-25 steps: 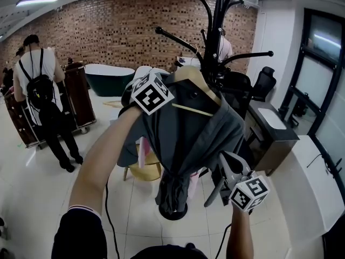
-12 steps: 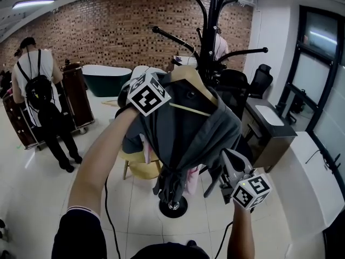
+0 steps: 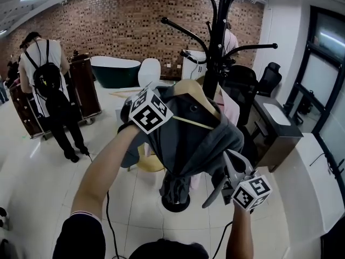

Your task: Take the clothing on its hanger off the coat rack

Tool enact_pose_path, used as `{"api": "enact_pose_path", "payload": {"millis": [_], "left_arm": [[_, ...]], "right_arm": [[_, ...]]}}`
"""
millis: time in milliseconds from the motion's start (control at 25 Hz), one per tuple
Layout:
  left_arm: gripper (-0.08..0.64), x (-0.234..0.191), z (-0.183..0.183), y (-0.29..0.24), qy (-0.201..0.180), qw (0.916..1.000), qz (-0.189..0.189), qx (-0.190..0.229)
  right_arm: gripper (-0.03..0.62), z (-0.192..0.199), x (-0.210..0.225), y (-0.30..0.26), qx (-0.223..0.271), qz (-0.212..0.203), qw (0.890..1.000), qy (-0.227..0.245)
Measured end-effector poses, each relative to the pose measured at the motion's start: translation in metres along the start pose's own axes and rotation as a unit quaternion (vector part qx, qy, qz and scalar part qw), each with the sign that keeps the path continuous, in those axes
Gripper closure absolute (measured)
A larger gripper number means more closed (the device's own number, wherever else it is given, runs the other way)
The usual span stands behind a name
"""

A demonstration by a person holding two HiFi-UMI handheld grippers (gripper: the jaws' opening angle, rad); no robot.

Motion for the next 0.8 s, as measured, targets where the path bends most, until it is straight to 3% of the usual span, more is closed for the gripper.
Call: {"api": "enact_pose_path", "payload": {"millis": [280,800], "left_arm": [[0.433,0.044,-0.007,0.003,0.000,0.9998,-0.003,-0.017],[0.433,0.141,-0.059,-0.011,0.015,0.9990,-0.005,-0.041]], "right_arm": [[0.592,-0.003,0.013,0.016,0.003,-0.020,1.000,-0.010],[0.592,-0.034,0.061,0.089,-0.001,-0.047,0.999,-0.015]]}}
Point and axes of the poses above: the fingertips, and each gripper's own axes: y backward along the fingers, x to its right, z out of its underside, the point moved 10 cm from there along y, backward along the fingers, and after that the axes turned 11 degrees about x, right-handed, at the moved point
